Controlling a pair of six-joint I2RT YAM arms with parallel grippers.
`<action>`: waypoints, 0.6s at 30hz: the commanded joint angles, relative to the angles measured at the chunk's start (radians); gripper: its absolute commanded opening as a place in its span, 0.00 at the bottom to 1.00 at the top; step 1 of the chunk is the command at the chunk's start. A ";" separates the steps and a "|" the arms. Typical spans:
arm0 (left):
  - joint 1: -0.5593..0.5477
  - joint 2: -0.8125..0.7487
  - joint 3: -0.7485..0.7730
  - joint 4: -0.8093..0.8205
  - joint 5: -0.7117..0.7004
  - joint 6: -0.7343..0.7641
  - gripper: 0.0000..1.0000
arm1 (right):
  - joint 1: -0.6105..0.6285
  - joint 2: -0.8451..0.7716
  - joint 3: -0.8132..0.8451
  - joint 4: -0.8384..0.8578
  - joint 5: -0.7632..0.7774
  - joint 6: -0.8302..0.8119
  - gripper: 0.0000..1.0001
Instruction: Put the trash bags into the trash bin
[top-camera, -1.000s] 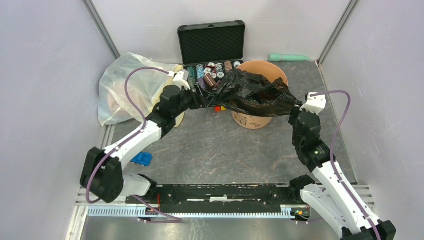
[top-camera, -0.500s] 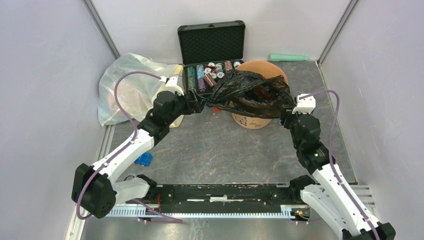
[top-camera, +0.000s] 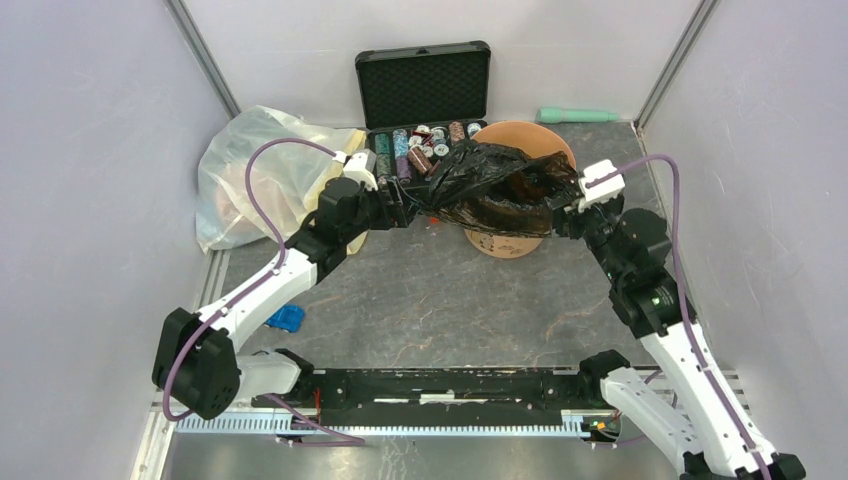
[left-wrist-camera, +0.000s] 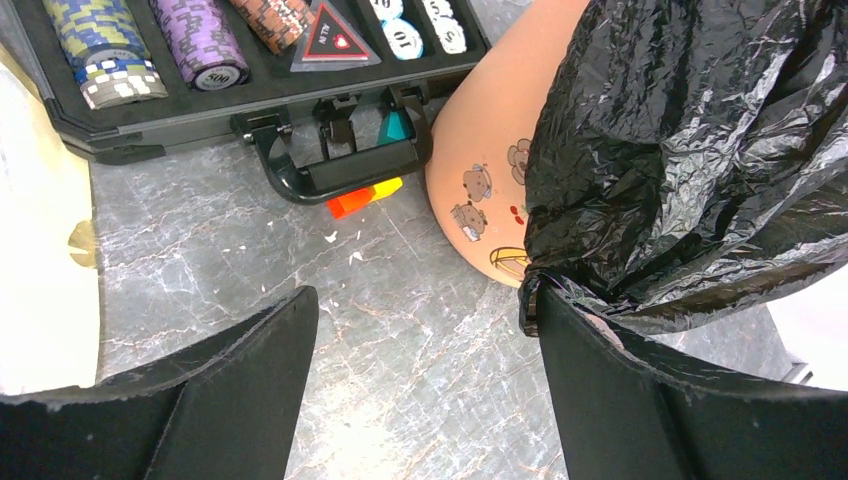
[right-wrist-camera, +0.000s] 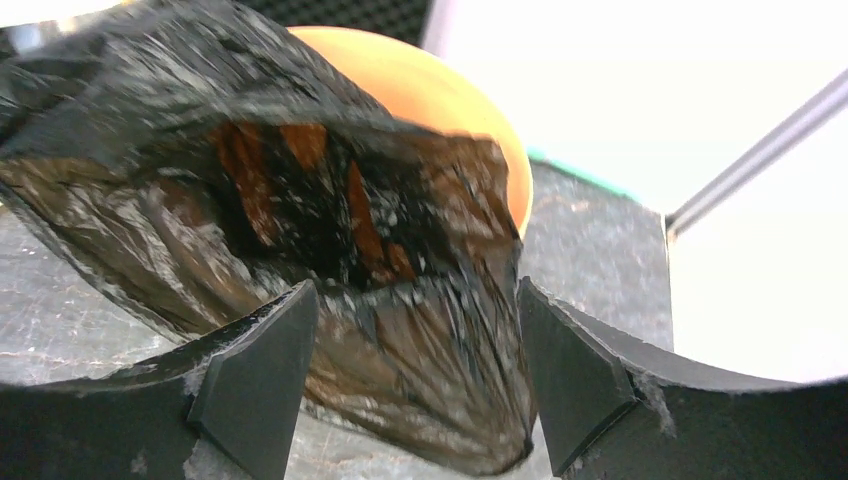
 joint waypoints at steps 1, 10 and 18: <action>-0.003 0.002 0.043 0.045 0.020 0.019 0.86 | -0.004 0.117 0.148 -0.039 -0.198 -0.133 0.80; -0.001 -0.003 0.037 0.060 0.022 0.002 0.86 | -0.001 0.229 0.209 -0.022 -0.539 -0.500 0.94; -0.002 -0.001 0.035 0.068 0.035 -0.007 0.86 | 0.004 0.238 0.139 0.078 -0.606 -0.841 0.87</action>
